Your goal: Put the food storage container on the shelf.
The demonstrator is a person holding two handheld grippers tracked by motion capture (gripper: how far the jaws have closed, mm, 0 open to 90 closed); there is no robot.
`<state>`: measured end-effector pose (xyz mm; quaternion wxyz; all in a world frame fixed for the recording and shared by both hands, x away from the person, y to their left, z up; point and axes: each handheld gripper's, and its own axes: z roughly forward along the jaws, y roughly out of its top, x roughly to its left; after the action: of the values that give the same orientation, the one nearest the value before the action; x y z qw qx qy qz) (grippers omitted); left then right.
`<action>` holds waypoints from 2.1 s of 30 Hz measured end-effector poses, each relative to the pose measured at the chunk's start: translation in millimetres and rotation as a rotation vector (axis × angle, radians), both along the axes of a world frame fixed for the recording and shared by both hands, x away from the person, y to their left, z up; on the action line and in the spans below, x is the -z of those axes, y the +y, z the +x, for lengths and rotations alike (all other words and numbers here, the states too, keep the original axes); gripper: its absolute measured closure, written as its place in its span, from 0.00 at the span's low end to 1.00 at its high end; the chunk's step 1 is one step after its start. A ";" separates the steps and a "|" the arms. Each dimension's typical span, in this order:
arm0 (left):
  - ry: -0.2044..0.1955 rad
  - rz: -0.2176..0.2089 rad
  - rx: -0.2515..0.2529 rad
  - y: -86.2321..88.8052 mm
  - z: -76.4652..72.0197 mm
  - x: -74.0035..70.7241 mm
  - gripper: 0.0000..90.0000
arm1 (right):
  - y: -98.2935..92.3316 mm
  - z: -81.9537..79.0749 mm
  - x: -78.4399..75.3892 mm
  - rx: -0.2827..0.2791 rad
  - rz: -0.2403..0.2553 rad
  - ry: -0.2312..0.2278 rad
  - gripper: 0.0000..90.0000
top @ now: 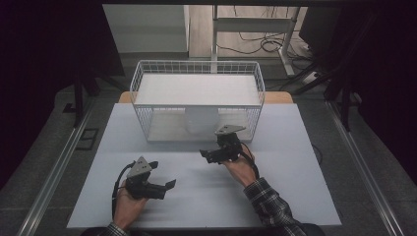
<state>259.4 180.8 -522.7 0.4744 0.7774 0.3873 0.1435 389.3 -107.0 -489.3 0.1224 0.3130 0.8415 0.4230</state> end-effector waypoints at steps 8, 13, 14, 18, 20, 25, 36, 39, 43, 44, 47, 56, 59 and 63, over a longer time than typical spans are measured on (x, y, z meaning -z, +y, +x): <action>-0.008 -0.003 0.002 1.4 -0.8 -0.9 0.03 | -13.3 -4.3 0.1 0.003 0.006 0.018 0.02; -0.010 -0.002 -0.003 1.7 -1.0 -1.1 0.03 | -21.9 -9.1 -1.8 0.012 0.006 0.010 0.03; -0.010 -0.002 -0.005 2.0 -1.1 -1.1 0.03 | -23.4 -10.2 -2.0 0.010 0.006 0.008 0.03; -0.009 -0.005 -0.012 3.9 -1.2 -1.3 0.03 | -28.8 -15.8 -3.1 0.008 -0.003 0.001 0.03; -0.007 -0.012 -0.016 5.3 -1.3 -1.2 0.03 | -32.0 -18.6 -4.1 0.005 -0.004 -0.001 0.03; 0.018 -0.052 -0.015 12.0 -2.8 -2.1 0.03 | -39.5 -27.1 -6.9 0.011 -0.001 -0.005 0.03; 0.019 -0.060 -0.017 19.7 -9.1 -1.2 0.04 | -50.0 -49.1 -10.6 0.017 -0.010 -0.024 0.03; 0.012 -0.031 -0.017 18.2 -10.7 -0.8 0.04 | -52.0 -54.9 -9.4 0.011 -0.023 -0.023 0.03; 0.010 -0.014 -0.025 18.4 -12.1 -0.5 0.04 | -55.2 -62.0 -5.7 0.013 -0.049 -0.023 0.02; 0.011 -0.016 -0.028 18.6 -12.5 -0.5 0.04 | -56.3 -63.5 -5.1 0.014 -0.052 -0.021 0.02; 0.019 -0.016 -0.031 20.4 -13.3 -0.7 0.04 | -60.4 -67.6 -4.9 0.019 -0.055 -0.018 0.02; 0.032 -0.017 -0.042 24.9 -17.8 -1.3 0.04 | -77.3 -78.9 -7.0 0.043 -0.050 -0.014 0.01; 0.032 -0.012 -0.050 27.7 -20.2 -1.5 0.04 | -83.8 -82.5 -6.7 0.053 -0.054 -0.016 0.01; 0.036 -0.009 -0.059 31.2 -23.4 -1.6 0.04 | -92.2 -88.2 -7.4 0.066 -0.050 -0.015 0.01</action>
<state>236.0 212.0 -521.1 0.4664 0.7660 0.4192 0.1415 301.1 -199.3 -481.9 0.1505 0.3342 0.8400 0.4001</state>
